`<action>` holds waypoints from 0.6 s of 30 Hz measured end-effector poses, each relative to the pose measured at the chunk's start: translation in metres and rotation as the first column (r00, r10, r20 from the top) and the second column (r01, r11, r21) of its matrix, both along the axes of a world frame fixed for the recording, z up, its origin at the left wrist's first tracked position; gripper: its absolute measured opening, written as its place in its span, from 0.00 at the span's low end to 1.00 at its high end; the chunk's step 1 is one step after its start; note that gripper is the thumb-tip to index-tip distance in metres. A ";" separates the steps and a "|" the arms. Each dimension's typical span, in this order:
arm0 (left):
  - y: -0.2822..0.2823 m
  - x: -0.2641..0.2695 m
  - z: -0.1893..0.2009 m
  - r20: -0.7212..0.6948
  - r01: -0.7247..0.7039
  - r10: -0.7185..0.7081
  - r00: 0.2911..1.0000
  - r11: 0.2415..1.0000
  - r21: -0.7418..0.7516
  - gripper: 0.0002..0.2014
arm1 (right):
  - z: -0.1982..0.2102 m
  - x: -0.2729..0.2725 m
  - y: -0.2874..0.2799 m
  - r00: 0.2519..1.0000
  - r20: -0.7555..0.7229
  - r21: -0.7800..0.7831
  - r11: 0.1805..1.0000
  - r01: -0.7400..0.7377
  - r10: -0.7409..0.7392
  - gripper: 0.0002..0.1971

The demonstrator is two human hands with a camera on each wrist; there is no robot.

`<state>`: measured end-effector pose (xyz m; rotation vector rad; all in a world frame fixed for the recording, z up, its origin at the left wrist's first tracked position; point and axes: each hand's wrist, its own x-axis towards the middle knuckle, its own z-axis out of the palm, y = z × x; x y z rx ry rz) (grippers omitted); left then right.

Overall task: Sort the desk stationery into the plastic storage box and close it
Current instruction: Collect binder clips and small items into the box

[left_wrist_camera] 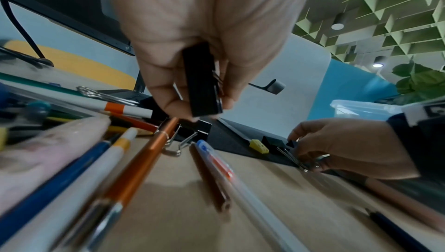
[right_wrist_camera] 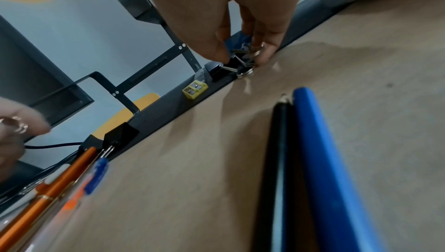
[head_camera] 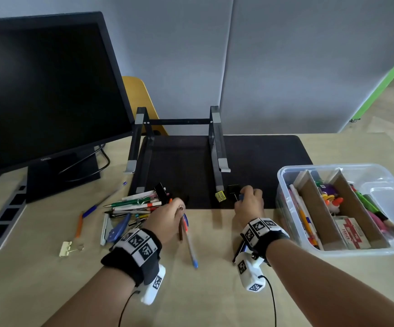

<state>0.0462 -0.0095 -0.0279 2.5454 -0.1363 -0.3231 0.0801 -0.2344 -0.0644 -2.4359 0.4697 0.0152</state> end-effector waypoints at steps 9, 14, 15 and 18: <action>-0.014 0.055 0.004 -0.064 -0.185 0.207 0.976 0.951 0.246 0.18 | 0.004 0.018 0.003 1.000 -0.007 0.044 0.999 -0.021 0.021 0.22; -0.019 0.059 -0.001 -0.079 -0.180 0.217 0.973 0.927 0.328 0.15 | 0.011 0.025 -0.001 0.960 -0.224 -0.063 0.981 -0.184 0.166 0.32; -0.019 0.060 -0.002 -0.081 -0.184 0.222 0.972 0.926 0.330 0.15 | 0.013 0.027 -0.002 0.947 -0.261 -0.091 0.972 -0.216 0.186 0.30; -0.020 0.061 -0.003 -0.089 -0.197 0.238 0.967 0.925 0.325 0.16 | 0.015 0.030 -0.004 0.933 -0.306 -0.095 0.969 -0.227 0.189 0.22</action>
